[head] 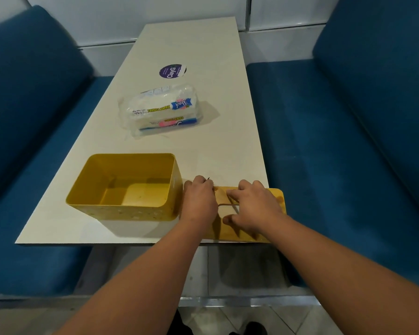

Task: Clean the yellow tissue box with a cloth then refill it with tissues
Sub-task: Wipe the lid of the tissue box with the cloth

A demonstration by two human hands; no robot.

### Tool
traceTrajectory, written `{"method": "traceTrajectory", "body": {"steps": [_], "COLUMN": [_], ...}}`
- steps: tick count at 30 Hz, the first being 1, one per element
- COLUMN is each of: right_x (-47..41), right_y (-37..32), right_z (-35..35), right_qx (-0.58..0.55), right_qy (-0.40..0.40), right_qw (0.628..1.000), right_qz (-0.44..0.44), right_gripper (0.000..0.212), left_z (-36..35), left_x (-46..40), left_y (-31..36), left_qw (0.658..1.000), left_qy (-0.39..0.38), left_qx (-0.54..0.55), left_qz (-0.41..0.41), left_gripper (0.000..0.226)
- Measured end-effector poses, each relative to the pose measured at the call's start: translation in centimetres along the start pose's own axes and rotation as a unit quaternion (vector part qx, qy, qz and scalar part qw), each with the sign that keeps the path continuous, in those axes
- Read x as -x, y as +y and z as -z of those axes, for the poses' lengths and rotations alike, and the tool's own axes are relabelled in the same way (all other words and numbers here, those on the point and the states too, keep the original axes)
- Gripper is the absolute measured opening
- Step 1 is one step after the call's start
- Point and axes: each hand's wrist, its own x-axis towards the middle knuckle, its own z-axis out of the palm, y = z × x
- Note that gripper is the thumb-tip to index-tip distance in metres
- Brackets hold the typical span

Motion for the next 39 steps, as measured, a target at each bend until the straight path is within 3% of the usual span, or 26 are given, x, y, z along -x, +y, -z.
{"method": "traceTrajectory", "body": {"steps": [7,12,17,22,27,32,36,39], "right_x": [0.1,0.1,0.1,0.2,0.1,0.0,0.0,0.1], "right_y": [0.1,-0.1,0.0,0.0,0.0,-0.1,0.0,0.0], "right_z": [0.0,-0.1,-0.1,-0.2,0.0,0.0,-0.1,0.0], "right_qx": [-0.001,-0.004,-0.005,-0.003,-0.007,-0.004,-0.010,-0.010], "right_qy": [-0.003,0.005,0.001,0.001,0.001,0.003,0.004,0.006], "right_qw": [1.000,1.000,1.000,1.000,1.000,1.000,1.000,1.000], "right_qz": [0.000,0.002,-0.005,-0.006,-0.004,-0.002,-0.004,-0.005], "right_gripper": [0.069,0.064,0.072,0.071,0.071,0.063,0.065,0.064], "left_z": [-0.8,-0.4,-0.5,-0.6,-0.6,-0.5,-0.8,-0.8], "left_x": [1.6,0.0,2.5,0.5,2.8,0.4,1.8,0.5], "left_y": [-1.6,-0.9,-2.2,-1.4,-2.5,-0.9,-2.3,-1.9], "left_qw": [0.995,0.997,0.992,0.997,0.991,0.995,0.985,0.993], "left_qy": [-0.024,-0.017,-0.038,-0.023,-0.042,-0.015,-0.041,-0.023], "left_qx": [-0.029,-0.022,-0.013,-0.021,-0.012,-0.024,-0.030,-0.026], "left_qz": [-0.092,-0.067,-0.119,-0.064,-0.124,-0.096,-0.162,-0.117], "left_gripper": [0.031,0.031,0.031,0.034,0.034,0.033,0.033,0.034]}}
